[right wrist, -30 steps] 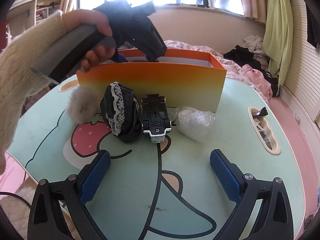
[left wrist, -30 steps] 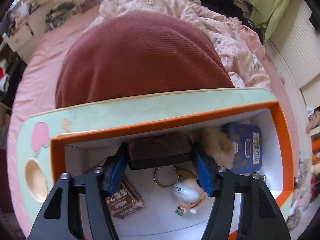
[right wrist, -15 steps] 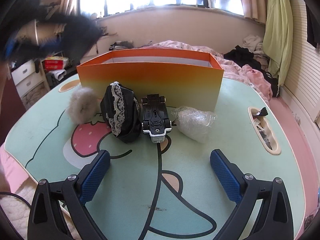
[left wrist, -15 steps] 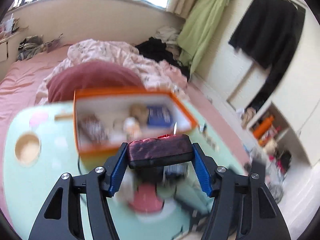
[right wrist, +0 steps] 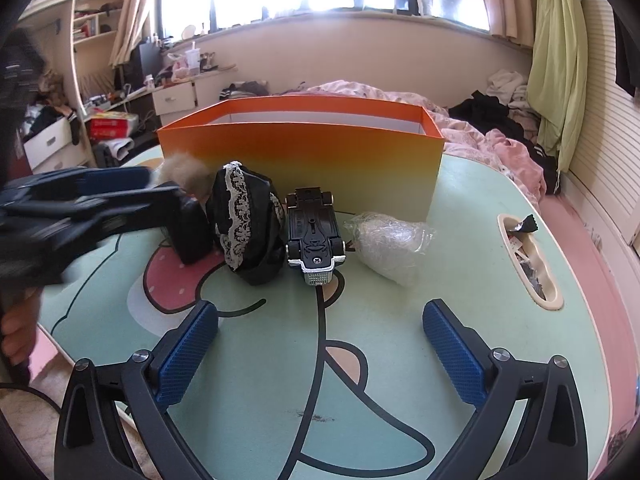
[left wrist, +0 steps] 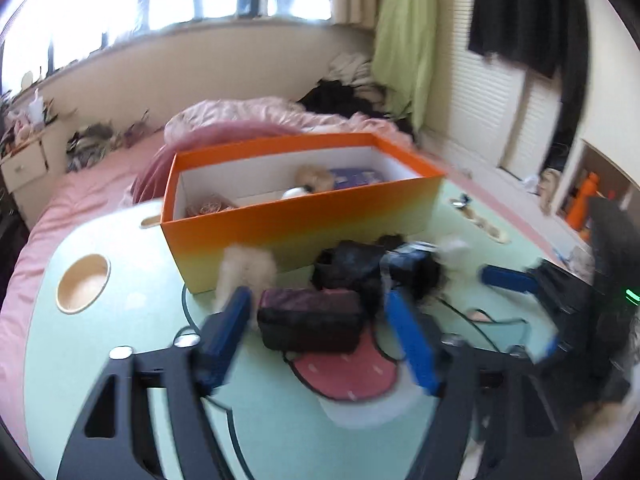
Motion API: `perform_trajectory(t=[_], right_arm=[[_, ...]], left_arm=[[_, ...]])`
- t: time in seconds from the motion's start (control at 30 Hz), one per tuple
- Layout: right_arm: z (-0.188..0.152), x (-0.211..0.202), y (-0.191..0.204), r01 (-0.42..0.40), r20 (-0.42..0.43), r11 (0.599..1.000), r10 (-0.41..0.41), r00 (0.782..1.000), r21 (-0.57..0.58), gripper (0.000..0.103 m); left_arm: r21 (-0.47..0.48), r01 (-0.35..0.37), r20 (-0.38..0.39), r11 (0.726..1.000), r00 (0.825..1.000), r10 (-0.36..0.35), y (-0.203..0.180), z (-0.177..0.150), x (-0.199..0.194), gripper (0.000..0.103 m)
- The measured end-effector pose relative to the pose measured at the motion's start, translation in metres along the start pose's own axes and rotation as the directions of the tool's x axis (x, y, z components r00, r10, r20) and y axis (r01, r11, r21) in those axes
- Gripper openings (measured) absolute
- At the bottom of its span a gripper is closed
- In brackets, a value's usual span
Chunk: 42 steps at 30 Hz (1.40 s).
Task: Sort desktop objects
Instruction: 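Grasp the dark red case in the box with the left tool, set it on the table, then grasp the white dog figurine keychain with the right tool, place it on the table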
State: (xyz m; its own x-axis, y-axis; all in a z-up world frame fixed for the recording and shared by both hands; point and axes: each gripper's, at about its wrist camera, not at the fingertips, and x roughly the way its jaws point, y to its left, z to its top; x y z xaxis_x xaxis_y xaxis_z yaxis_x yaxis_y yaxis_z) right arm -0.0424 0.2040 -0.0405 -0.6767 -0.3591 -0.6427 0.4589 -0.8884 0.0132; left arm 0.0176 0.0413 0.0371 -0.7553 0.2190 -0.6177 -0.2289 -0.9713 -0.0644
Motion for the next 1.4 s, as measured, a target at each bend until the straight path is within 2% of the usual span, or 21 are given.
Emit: perform_trajectory(t=[0.07, 0.13, 0.2, 0.27, 0.33, 0.4, 0.5, 0.57, 0.6, 0.63, 0.67, 0.7, 0.83, 0.9, 0.97, 1.0, 1.07, 1.13, 1.2, 1.37, 1.4], right_arm=[[0.000, 0.000, 0.000, 0.000, 0.000, 1.000, 0.000, 1.000, 0.000, 0.102], [0.000, 0.001, 0.000, 0.000, 0.000, 1.000, 0.000, 1.000, 0.000, 0.102], [0.000, 0.000, 0.000, 0.000, 0.000, 1.000, 0.000, 1.000, 0.000, 0.102], [0.000, 0.000, 0.000, 0.001, -0.001, 1.000, -0.001, 1.000, 0.000, 0.103], [-0.001, -0.001, -0.001, 0.002, -0.001, 1.000, -0.002, 1.000, -0.001, 0.103], [-0.001, -0.001, -0.001, 0.004, -0.001, 1.000, -0.004, 1.000, -0.004, 0.103], [-0.002, -0.002, -0.002, 0.007, -0.001, 1.000, -0.007, 1.000, -0.001, 0.103], [0.000, -0.001, -0.003, 0.012, -0.010, 1.000, -0.012, 1.000, -0.001, 0.102], [0.002, -0.002, -0.003, 0.015, -0.014, 1.000, -0.015, 1.000, -0.005, 0.095], [0.004, -0.004, -0.003, 0.012, -0.012, 1.000, -0.012, 1.000, -0.007, 0.082], [0.008, -0.008, -0.004, -0.003, -0.007, 1.000, 0.003, 1.000, -0.001, 0.077], [0.019, -0.015, -0.007, -0.035, 0.003, 0.999, 0.035, 0.999, 0.017, 0.071], [0.093, -0.043, -0.031, -0.182, 0.105, 0.969, 0.166, 0.980, 0.165, 0.070], [0.133, -0.029, -0.031, -0.224, 0.033, 0.958, 0.221, 0.975, 0.179, 0.070], [0.164, 0.007, -0.021, -0.257, -0.126, 0.952, 0.280, 0.952, 0.168, 0.067], [0.173, 0.025, -0.018, -0.257, -0.194, 0.949, 0.291, 0.937, 0.183, 0.060], [0.185, 0.059, -0.011, -0.202, -0.304, 0.962, 0.251, 0.919, 0.184, 0.055], [0.189, 0.082, -0.008, -0.140, -0.350, 0.976, 0.192, 0.917, 0.168, 0.055], [0.189, 0.105, -0.004, -0.097, -0.407, 0.981, 0.157, 0.900, 0.166, 0.055], [0.169, 0.153, 0.010, -0.090, -0.556, 0.989, 0.139, 0.820, 0.115, 0.055], [0.168, 0.154, 0.011, -0.080, -0.535, 0.991, 0.126, 0.835, 0.109, 0.054]], left_arm=[[0.039, -0.062, -0.011, 0.997, 0.998, 0.062, -0.005, -0.006, -0.007, 0.083], [0.072, -0.203, -0.079, 0.977, 0.975, 0.208, -0.008, -0.018, -0.009, 0.083], [0.050, -0.251, -0.120, 0.967, 0.959, 0.255, 0.001, -0.032, -0.007, 0.083], [-0.017, -0.237, -0.138, 0.971, 0.963, 0.233, 0.013, -0.043, -0.004, 0.085], [-0.112, -0.204, -0.109, 0.972, 0.975, 0.192, 0.030, -0.046, 0.001, 0.089], [-0.131, -0.228, -0.112, 0.965, 0.970, 0.214, 0.034, -0.043, 0.007, 0.091], [-0.101, -0.199, -0.104, 0.975, 0.976, 0.189, 0.027, -0.043, 0.010, 0.102], [-0.092, -0.192, -0.103, 0.977, 0.978, 0.183, 0.025, -0.043, 0.008, 0.102], [-0.097, -0.185, -0.105, 0.978, 0.979, 0.175, 0.026, -0.043, 0.009, 0.102], [-0.098, -0.184, -0.104, 0.978, 0.979, 0.173, 0.027, -0.041, 0.010, 0.102], [-0.098, -0.183, -0.102, 0.978, 0.980, 0.173, 0.029, -0.041, 0.010, 0.102], [-0.098, -0.183, -0.100, 0.978, 0.980, 0.174, 0.028, -0.042, 0.010, 0.102], [-0.097, -0.186, -0.097, 0.978, 0.979, 0.177, 0.026, -0.043, 0.009, 0.102], [-0.098, -0.187, -0.096, 0.978, 0.979, 0.177, 0.029, -0.043, 0.010, 0.102], [-0.098, -0.185, -0.095, 0.978, 0.980, 0.176, 0.029, -0.042, 0.011, 0.102], [-0.098, -0.184, -0.095, 0.978, 0.980, 0.175, 0.030, -0.042, 0.011, 0.102], [-0.097, -0.183, -0.093, 0.978, 0.980, 0.174, 0.029, -0.043, 0.010, 0.102], [-0.094, -0.181, -0.091, 0.979, 0.981, 0.173, 0.028, -0.045, 0.010, 0.102], [-0.094, -0.181, -0.090, 0.979, 0.981, 0.172, 0.028, -0.046, 0.010, 0.102], [-0.094, -0.179, -0.089, 0.979, 0.981, 0.171, 0.027, -0.046, 0.010, 0.102], [-0.094, -0.179, -0.089, 0.979, 0.981, 0.171, 0.027, -0.046, 0.010, 0.102]])
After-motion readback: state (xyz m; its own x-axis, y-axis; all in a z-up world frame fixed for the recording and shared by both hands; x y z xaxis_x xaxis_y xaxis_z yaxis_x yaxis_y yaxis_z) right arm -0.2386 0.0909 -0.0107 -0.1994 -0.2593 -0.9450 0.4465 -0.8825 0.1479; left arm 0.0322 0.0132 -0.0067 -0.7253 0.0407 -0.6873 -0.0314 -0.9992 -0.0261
